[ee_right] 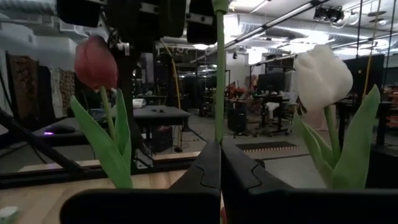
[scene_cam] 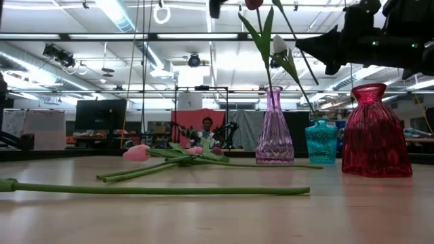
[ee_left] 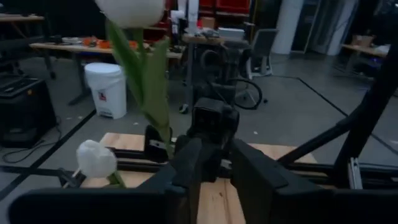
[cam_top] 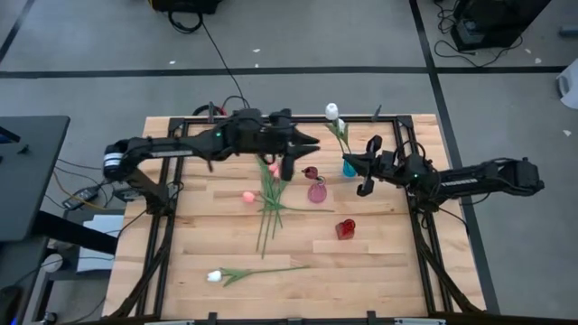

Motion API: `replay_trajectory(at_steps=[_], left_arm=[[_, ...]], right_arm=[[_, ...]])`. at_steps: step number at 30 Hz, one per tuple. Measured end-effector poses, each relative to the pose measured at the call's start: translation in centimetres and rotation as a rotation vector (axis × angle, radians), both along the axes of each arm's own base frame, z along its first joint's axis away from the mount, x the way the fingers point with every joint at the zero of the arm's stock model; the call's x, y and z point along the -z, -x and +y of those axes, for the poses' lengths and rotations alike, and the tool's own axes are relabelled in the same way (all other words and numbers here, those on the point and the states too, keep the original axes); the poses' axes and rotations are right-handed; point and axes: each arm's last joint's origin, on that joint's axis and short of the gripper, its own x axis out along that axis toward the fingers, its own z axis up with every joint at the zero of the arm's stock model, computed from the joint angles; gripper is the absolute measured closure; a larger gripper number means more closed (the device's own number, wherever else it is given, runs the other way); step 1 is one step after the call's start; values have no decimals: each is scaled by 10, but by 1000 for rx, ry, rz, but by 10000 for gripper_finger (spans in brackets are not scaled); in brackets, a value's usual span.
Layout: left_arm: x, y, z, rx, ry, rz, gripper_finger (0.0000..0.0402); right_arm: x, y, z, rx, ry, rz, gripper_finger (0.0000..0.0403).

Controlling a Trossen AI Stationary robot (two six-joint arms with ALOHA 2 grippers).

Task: Sort flowers into vase by color
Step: Put the white flower into the blue vase

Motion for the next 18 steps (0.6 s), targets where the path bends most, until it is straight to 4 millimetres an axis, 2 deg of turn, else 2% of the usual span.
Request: replay_trajectory(at_steps=[4, 9, 18], left_arm=[[4, -19, 4, -3, 0, 22, 253], [5, -32, 13, -42, -2, 25, 199], [0, -47, 18, -74, -38, -28, 188]], right_arm=[[-1, -1, 2, 31, 23, -8, 398], [-5, -1, 7, 18, 70, -43, 398], [-3, -2, 7, 18, 83, -18, 398]])
